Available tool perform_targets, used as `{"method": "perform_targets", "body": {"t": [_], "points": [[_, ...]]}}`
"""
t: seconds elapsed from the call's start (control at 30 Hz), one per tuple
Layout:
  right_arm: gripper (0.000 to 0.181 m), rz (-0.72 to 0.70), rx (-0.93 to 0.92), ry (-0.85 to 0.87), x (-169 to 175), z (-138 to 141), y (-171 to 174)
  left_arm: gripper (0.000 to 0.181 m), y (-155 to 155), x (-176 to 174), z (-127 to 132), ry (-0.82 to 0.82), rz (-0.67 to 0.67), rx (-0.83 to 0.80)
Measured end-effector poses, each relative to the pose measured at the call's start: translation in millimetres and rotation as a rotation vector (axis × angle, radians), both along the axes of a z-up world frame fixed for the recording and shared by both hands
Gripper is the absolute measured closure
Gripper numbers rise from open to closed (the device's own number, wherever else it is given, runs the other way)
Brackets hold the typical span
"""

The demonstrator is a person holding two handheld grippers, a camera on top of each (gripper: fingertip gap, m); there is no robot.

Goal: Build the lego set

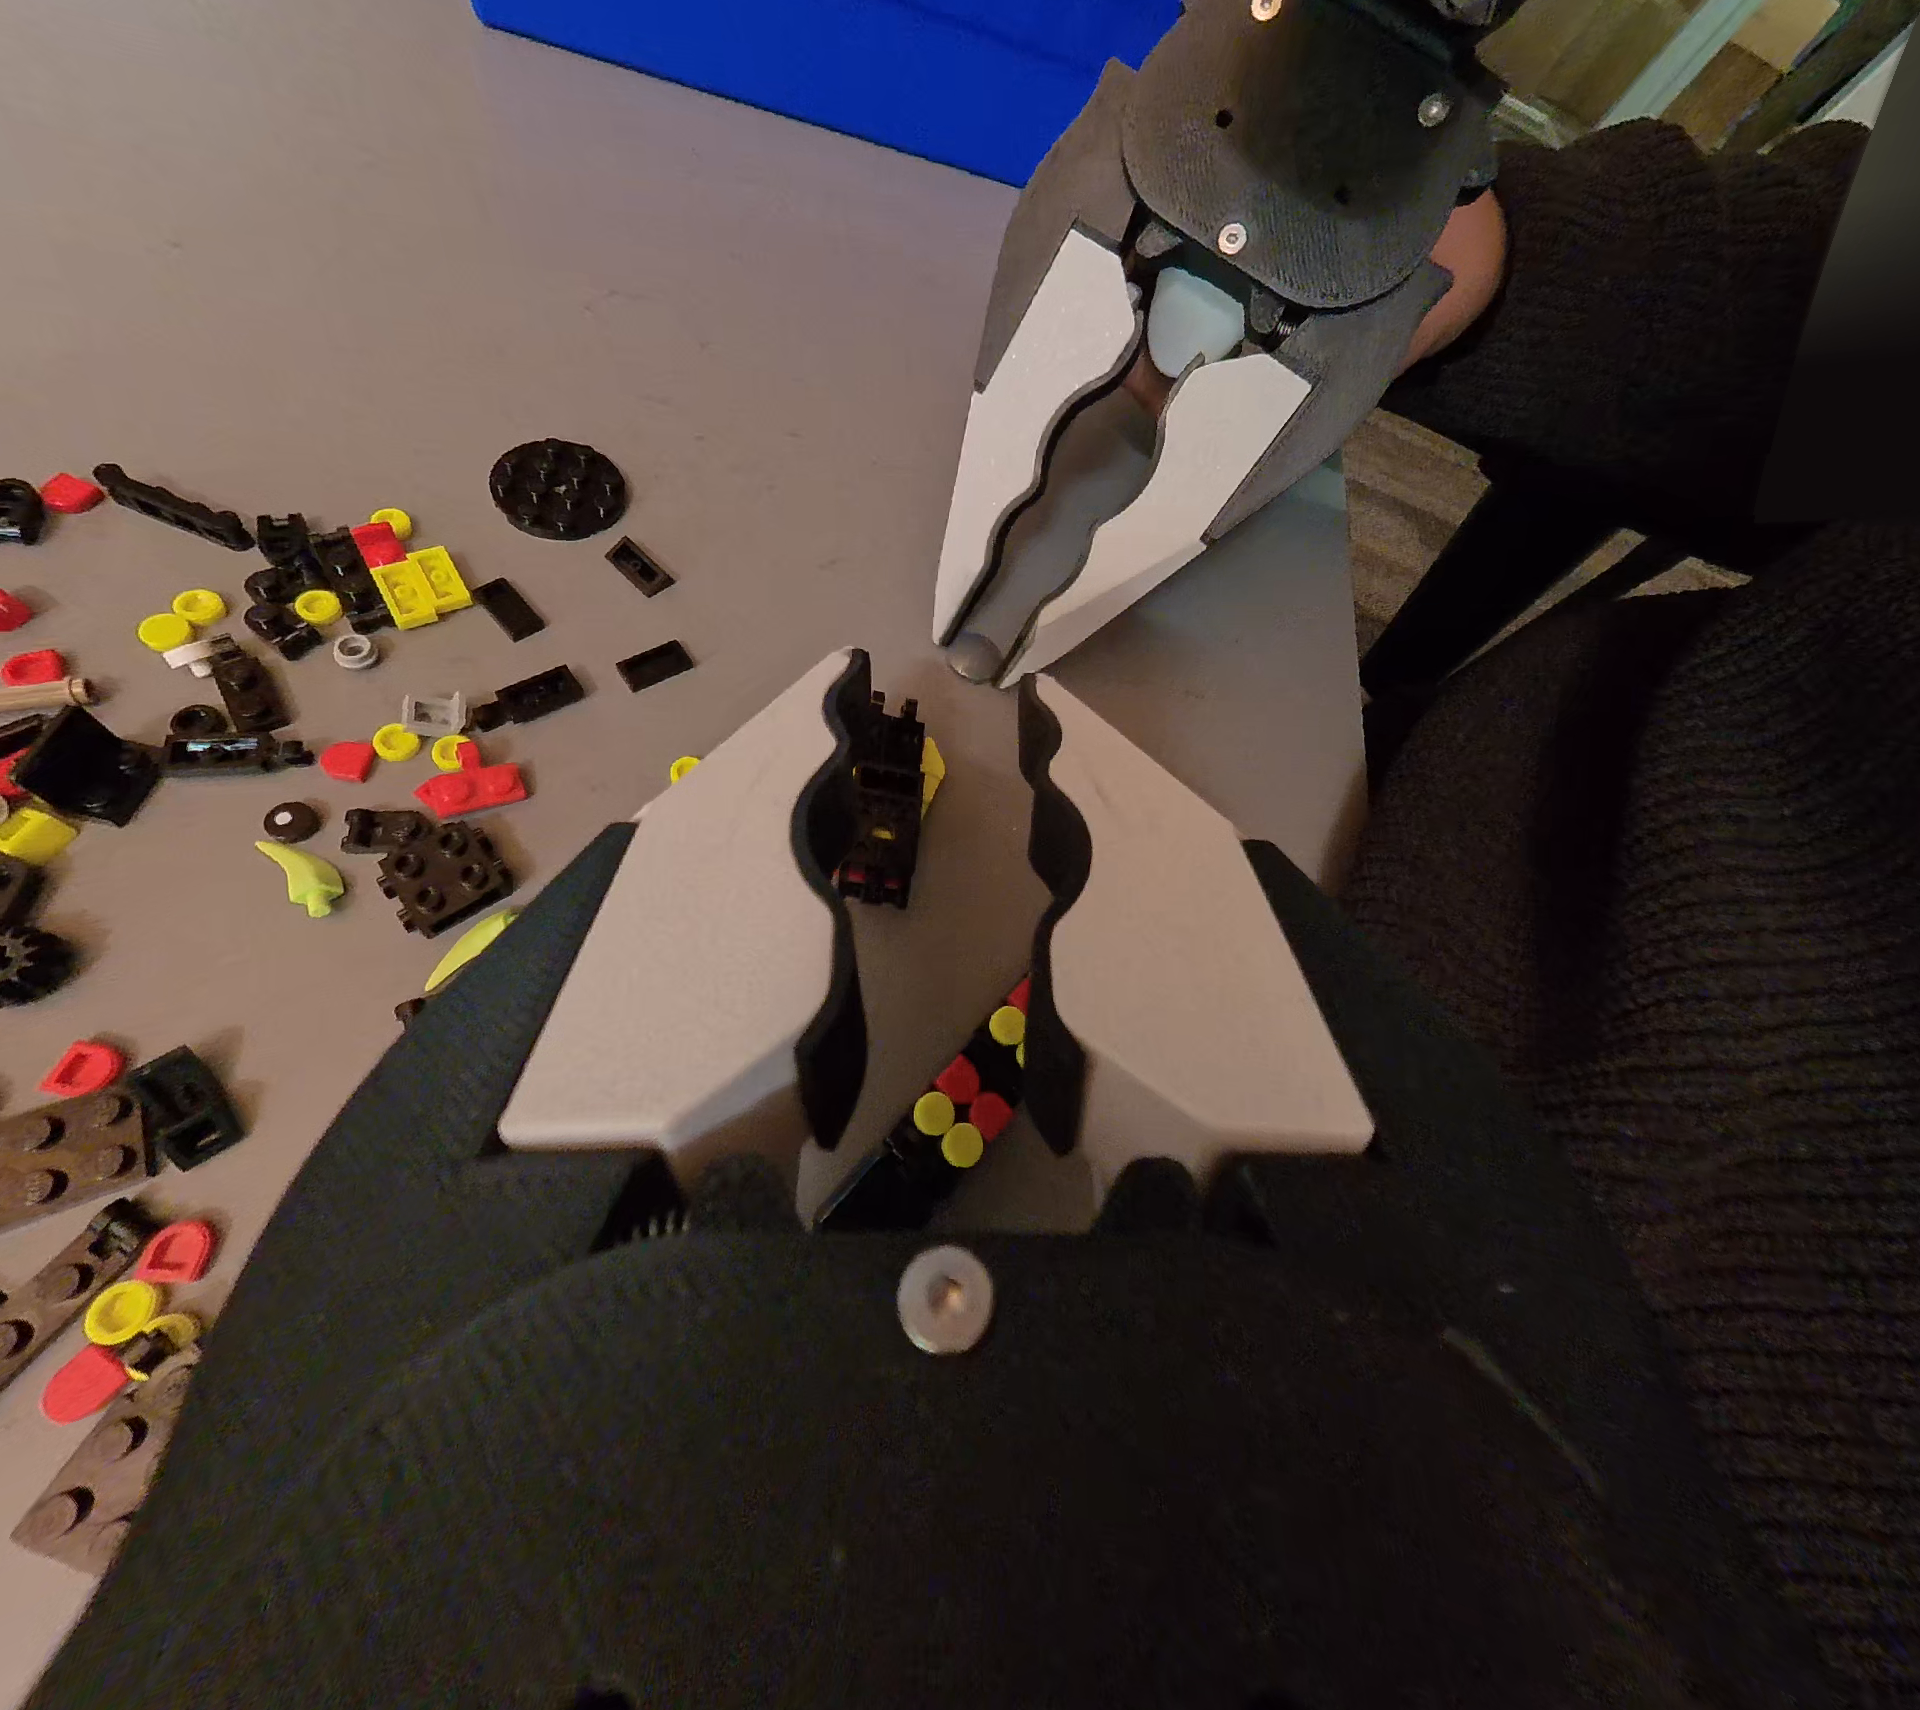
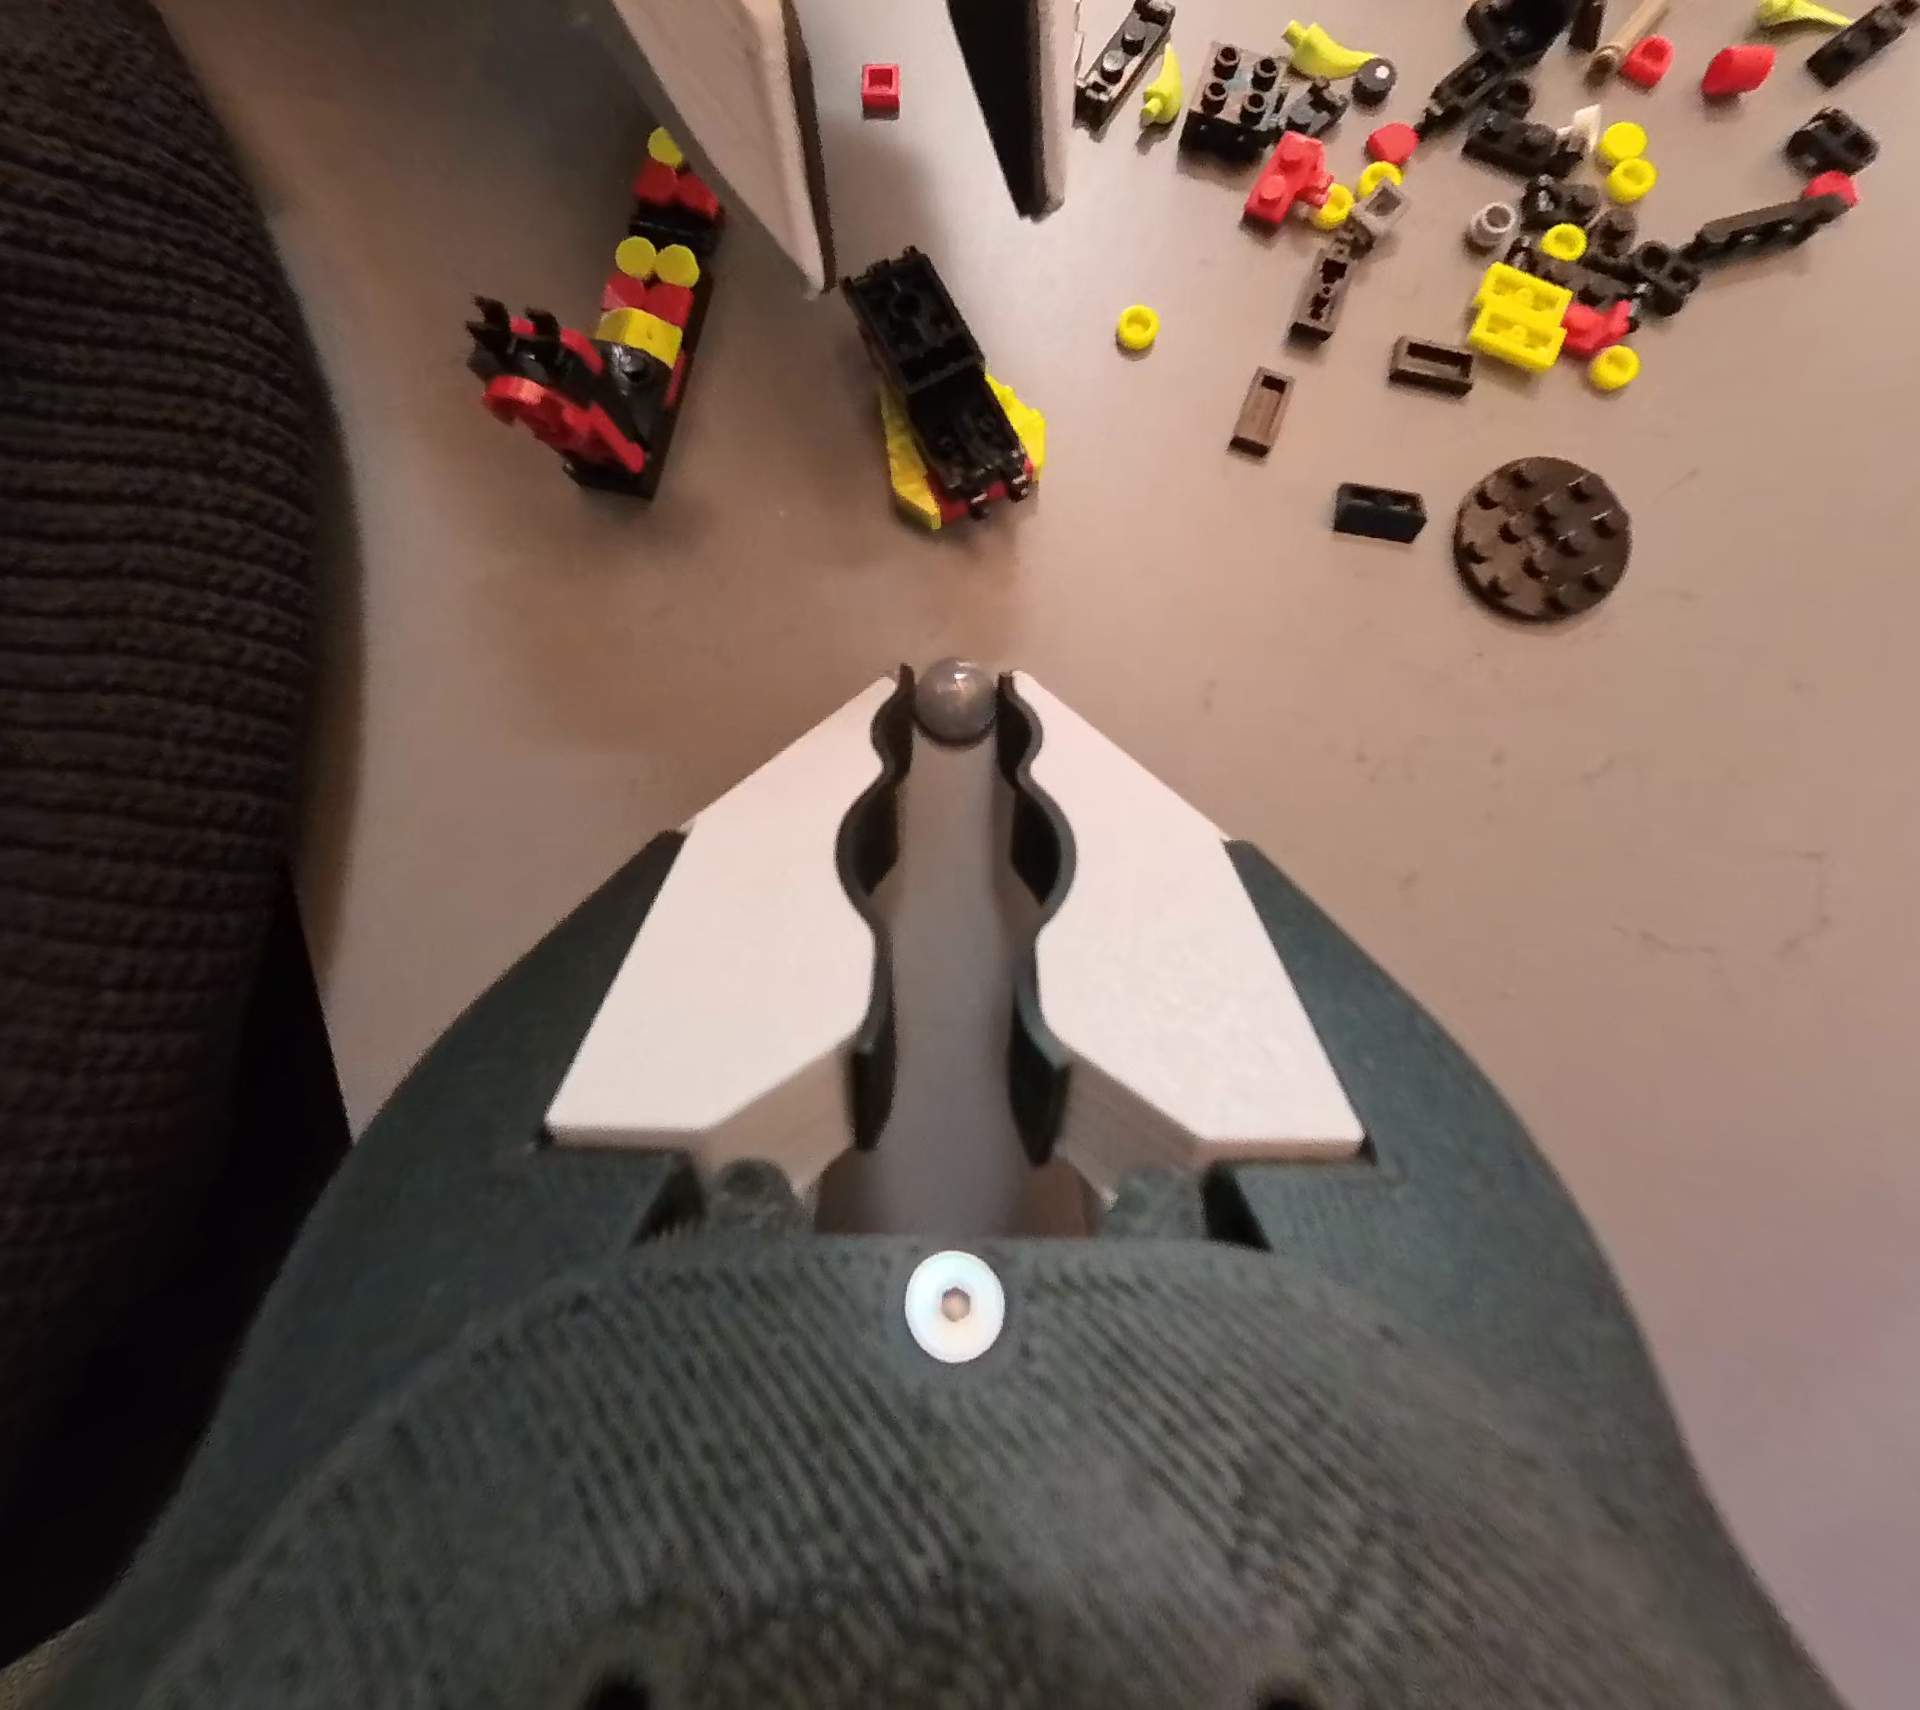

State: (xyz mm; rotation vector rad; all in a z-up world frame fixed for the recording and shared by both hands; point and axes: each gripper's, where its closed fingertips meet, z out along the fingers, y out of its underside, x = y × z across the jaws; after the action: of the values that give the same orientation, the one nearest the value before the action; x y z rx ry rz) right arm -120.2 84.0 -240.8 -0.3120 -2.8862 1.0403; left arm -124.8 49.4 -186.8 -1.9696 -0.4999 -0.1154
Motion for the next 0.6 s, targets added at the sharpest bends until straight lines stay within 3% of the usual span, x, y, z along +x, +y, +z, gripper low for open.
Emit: {"method": "perform_targets", "body": {"t": [0.23,0.33,0.47,0.6], "points": [[0.167,-0.032,-0.064,-0.005,-4,11,-2,0.155,0,0,0,0.003,0.002,0.001],[0.168,-0.091,-0.313,-0.116,-9,48,-9,0.155,0,-1,1,0.005,0.006,0.006],[0.168,-0.157,-0.759,-0.411,-19,108,-3,0.155,0,-2,1,0.000,0.007,0.009],[0.169,-0.182,-1.046,-0.656,-29,140,11,0.155,-1,-1,1,0.004,0.005,0.007]]}}
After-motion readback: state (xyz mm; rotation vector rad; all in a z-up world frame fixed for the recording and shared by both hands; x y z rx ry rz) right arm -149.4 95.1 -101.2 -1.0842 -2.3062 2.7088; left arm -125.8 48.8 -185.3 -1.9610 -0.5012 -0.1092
